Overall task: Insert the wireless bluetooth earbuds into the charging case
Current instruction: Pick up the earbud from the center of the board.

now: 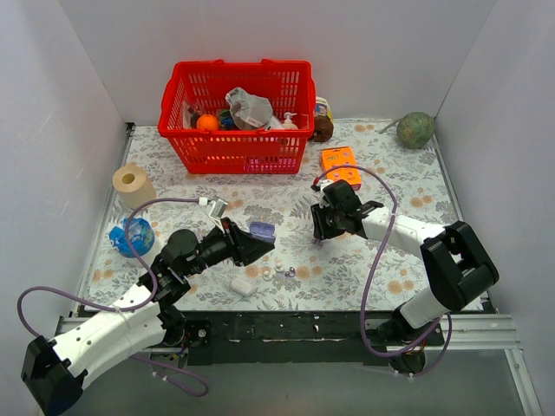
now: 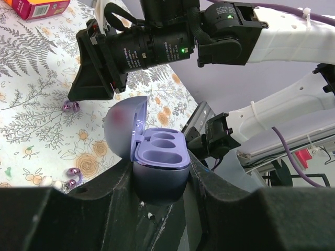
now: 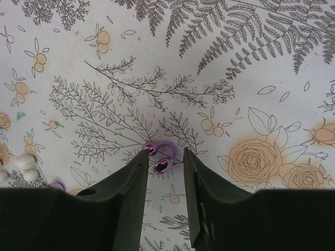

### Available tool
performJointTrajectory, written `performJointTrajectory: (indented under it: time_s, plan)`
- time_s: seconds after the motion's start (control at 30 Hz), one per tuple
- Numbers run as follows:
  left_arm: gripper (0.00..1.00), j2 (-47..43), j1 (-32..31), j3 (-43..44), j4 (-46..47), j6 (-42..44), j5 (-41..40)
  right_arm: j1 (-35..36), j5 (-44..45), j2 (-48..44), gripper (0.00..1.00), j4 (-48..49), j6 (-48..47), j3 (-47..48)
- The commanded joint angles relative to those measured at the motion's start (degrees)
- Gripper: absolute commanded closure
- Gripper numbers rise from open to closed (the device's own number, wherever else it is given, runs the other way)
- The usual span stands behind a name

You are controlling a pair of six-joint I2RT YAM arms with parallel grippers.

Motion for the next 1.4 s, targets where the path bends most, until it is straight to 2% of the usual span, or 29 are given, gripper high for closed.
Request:
performJointTrajectory:
  time_s: [0.0,0.67,0.93,1.2,1.37]
  plan:
    - [0.97,0.0,0.1,-0.6,0.6,0.3,1.2,-0.1,0.7,-0.6,0.60,1.8,-0.1,-1.2]
    - [0.98,1.0,0.1,-0.8,0.9,0.1,2.3,0.0,-0.7,-2.1,0.63,3.2,0.9,-6.0]
    - [0.98,1.7,0.1,-0.8,1.5,-0.2,2.3,0.1,0.1,-2.6,0.62,1.6,1.0,-3.4]
    - [0.98,-0.2,0.1,-1.5,0.9,-0.4,2.1,0.1,-0.5,2.0,0.68,0.0,2.3,-1.8]
    - [0.98,-1.0,0.1,-2.3,0.6,-0.7,2.0,0.1,-1.6,2.9,0.78,0.6,3.7,-2.1]
